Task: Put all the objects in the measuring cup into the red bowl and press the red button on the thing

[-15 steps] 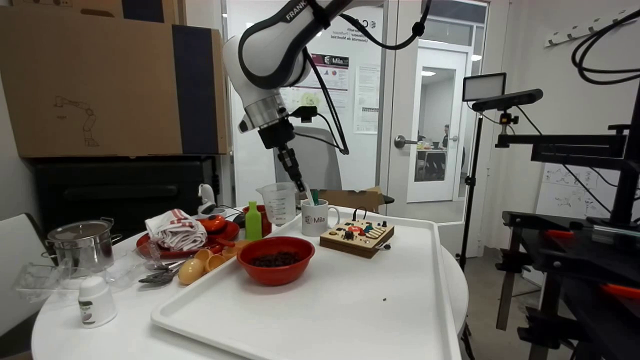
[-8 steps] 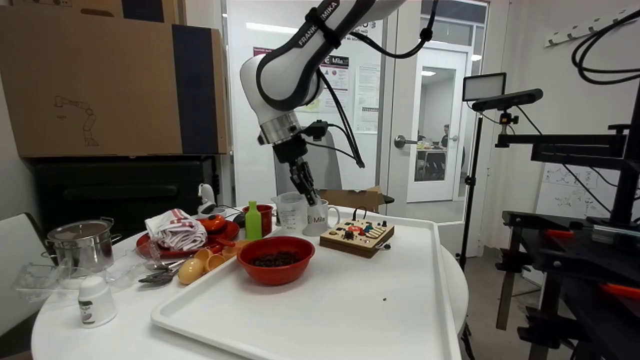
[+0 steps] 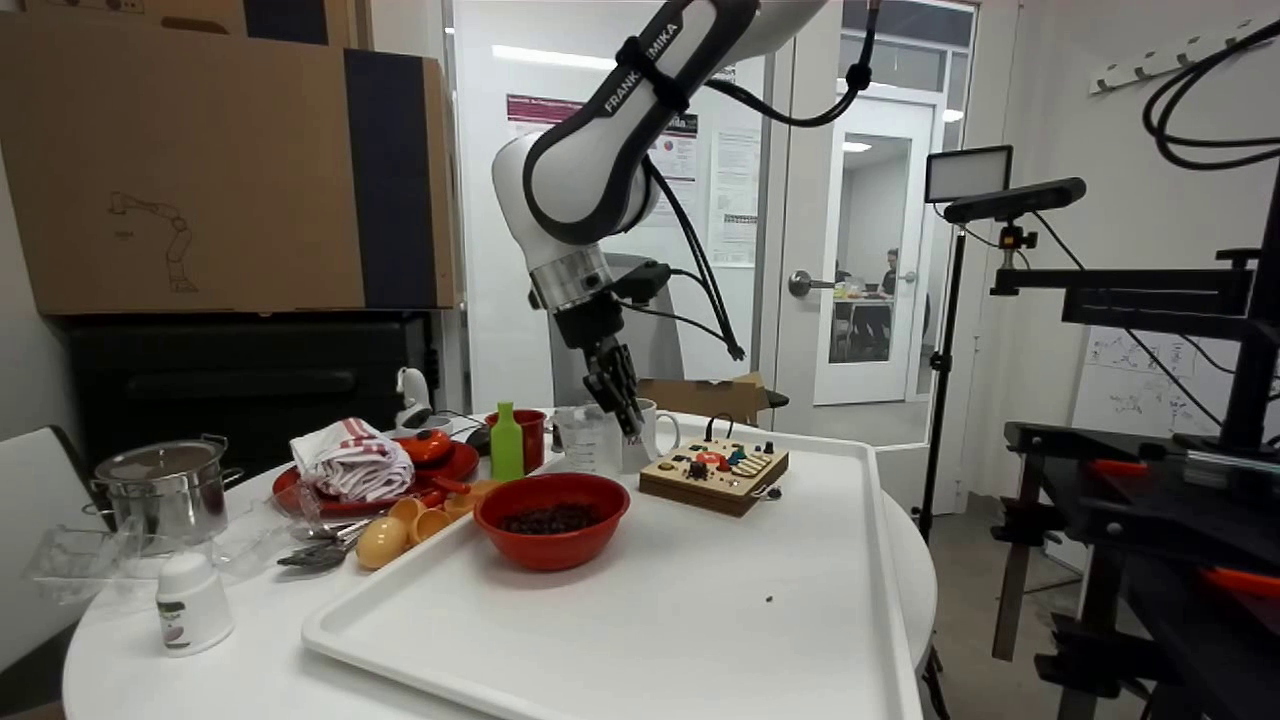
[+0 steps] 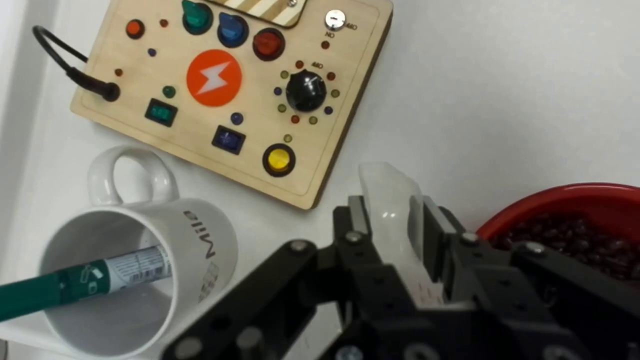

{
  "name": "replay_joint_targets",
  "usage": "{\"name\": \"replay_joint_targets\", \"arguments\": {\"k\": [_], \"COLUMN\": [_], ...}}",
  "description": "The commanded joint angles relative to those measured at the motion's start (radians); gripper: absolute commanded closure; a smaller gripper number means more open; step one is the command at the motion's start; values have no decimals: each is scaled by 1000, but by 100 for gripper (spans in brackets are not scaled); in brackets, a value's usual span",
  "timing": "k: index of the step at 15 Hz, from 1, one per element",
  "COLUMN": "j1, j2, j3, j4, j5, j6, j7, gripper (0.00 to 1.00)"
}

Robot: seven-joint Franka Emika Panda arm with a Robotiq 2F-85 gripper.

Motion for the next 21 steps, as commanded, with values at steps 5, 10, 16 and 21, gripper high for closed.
{"name": "replay_joint_targets", "arguments": {"k": [5, 10, 16, 21], "j1": [16, 21, -2, 26], "j2": [39, 31, -76, -197], "j3": [-3, -4, 25, -1], "j4": [5, -8, -89, -169], "j5": [67, 67, 99, 49], "j6": [10, 17, 40, 36], "j7": [25, 28, -24, -24], "gripper": [24, 0, 0, 0]}}
